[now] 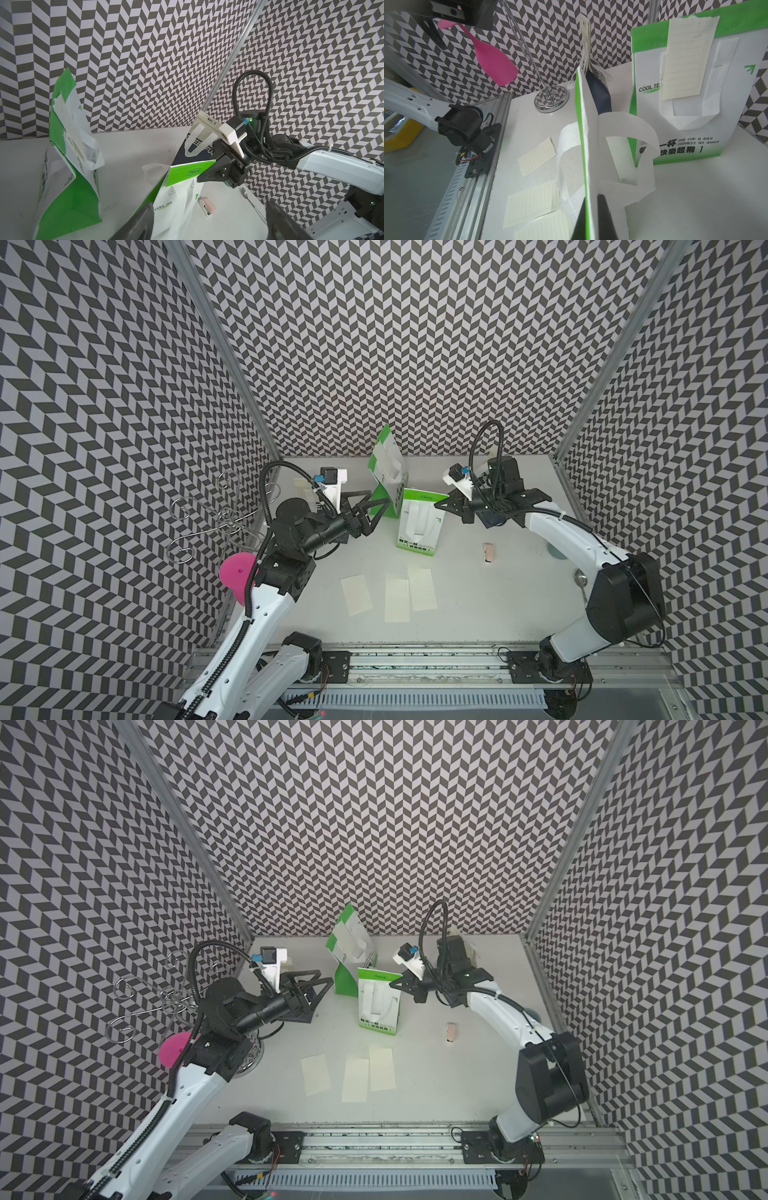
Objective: Staple the receipts to the bags
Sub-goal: Place the takeout bag at the center of the board.
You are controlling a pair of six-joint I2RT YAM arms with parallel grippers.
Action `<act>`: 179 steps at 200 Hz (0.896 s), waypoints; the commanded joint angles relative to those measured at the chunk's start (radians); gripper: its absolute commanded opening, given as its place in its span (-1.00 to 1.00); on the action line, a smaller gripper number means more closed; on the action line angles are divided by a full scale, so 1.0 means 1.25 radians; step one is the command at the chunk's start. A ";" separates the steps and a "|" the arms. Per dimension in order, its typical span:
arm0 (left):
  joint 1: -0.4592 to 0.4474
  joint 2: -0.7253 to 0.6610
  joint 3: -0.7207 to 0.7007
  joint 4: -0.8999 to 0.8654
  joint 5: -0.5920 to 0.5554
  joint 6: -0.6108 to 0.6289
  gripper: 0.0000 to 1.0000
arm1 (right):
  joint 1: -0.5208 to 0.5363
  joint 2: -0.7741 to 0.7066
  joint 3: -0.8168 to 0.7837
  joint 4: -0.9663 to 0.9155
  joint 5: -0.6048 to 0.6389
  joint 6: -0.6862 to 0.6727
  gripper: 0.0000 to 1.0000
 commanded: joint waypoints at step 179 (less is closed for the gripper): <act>-0.005 -0.073 -0.003 -0.031 -0.025 0.011 0.86 | 0.081 -0.341 -0.162 0.267 0.371 0.349 0.57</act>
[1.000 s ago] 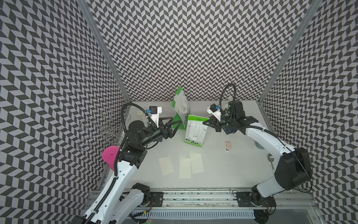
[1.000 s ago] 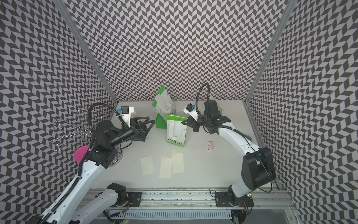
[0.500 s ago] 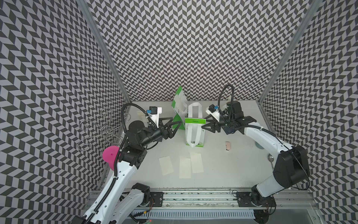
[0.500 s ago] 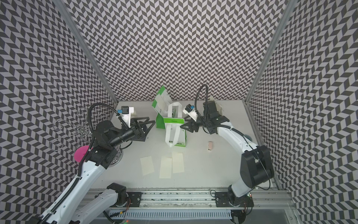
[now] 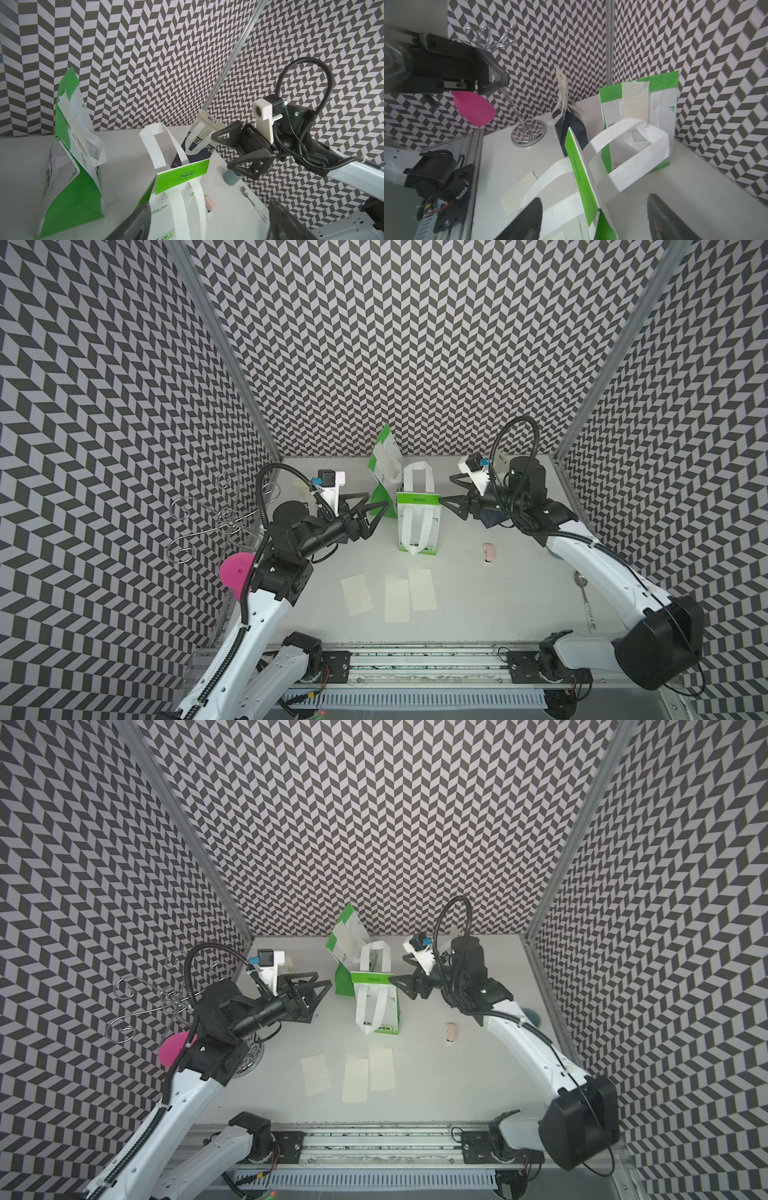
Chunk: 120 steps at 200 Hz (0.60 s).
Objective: Staple the receipts to the bags
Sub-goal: Place the takeout bag at the center of the board, then pick up the receipt from the center of the board.
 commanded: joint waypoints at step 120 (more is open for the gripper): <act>-0.004 -0.196 -0.097 -0.054 -0.072 0.024 0.98 | 0.562 -0.251 -0.510 0.050 0.719 0.514 0.71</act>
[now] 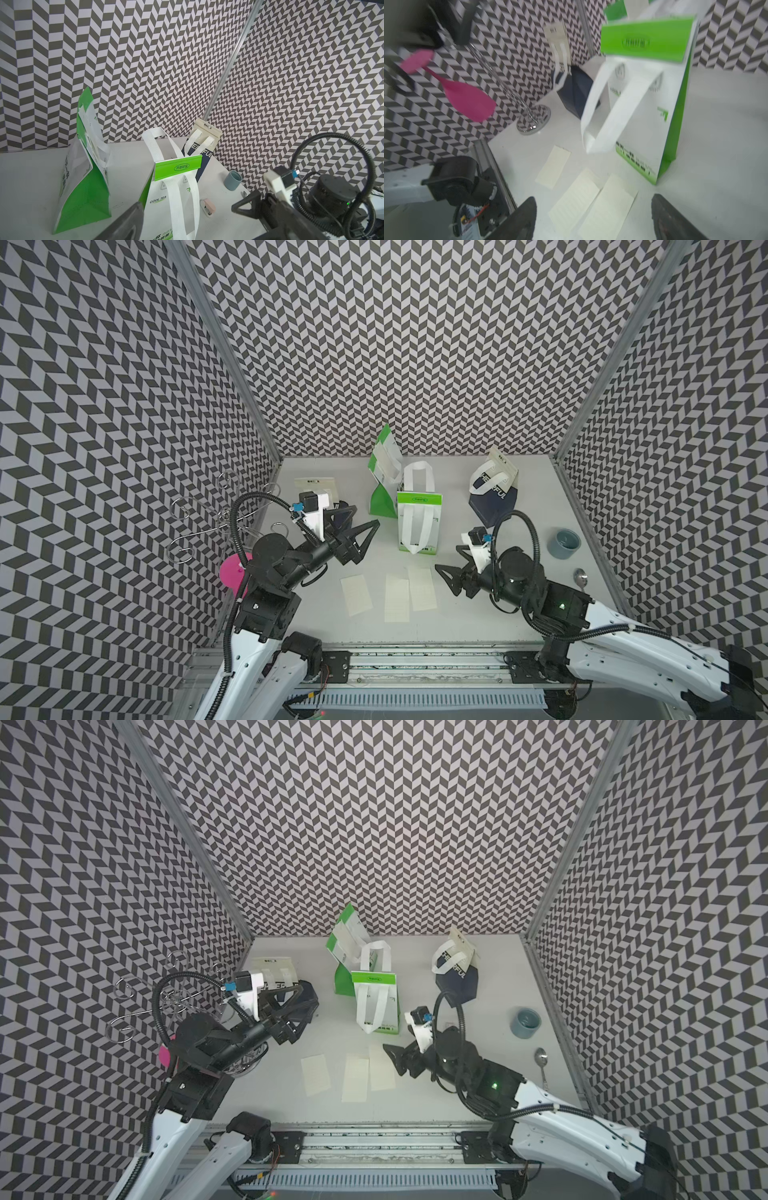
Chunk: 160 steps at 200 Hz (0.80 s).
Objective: Staple the receipts to the bags
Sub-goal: Pick up the receipt from the center of the board.
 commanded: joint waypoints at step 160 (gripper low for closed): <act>-0.005 0.009 -0.032 -0.021 -0.036 0.031 0.98 | 0.132 0.610 0.085 0.081 0.126 0.093 0.77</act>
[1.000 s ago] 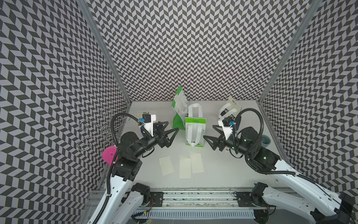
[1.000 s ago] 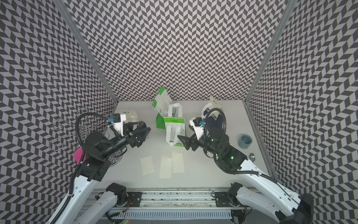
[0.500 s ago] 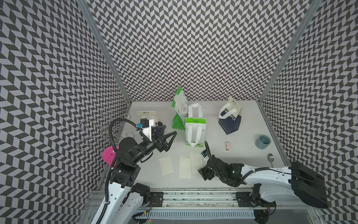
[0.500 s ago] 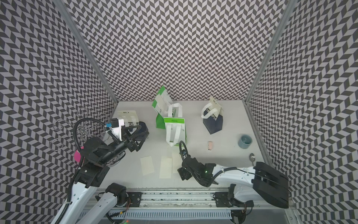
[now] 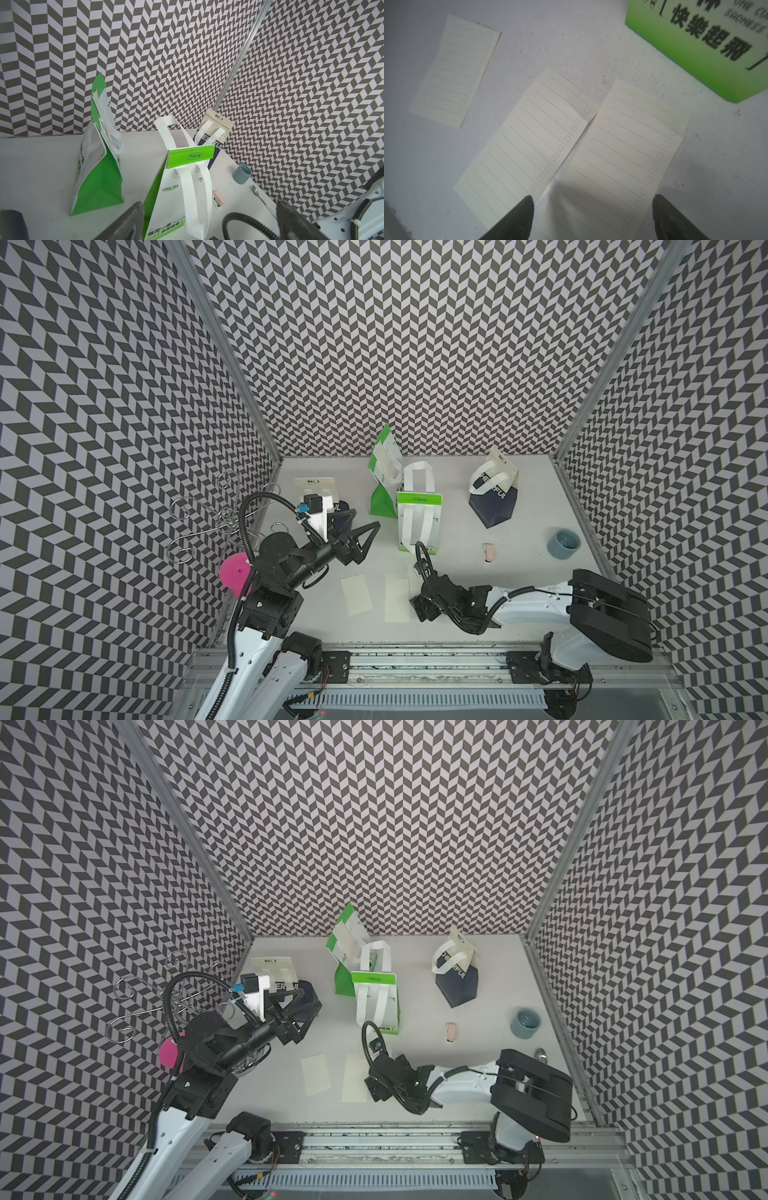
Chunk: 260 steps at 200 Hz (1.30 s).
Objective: Staple the receipts to the bags
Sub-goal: Pick up the receipt from the center of the board.
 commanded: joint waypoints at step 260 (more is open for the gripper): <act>-0.072 -0.012 -0.130 0.077 0.131 -0.072 0.94 | 0.114 -0.349 -0.007 -0.115 0.124 0.000 -0.41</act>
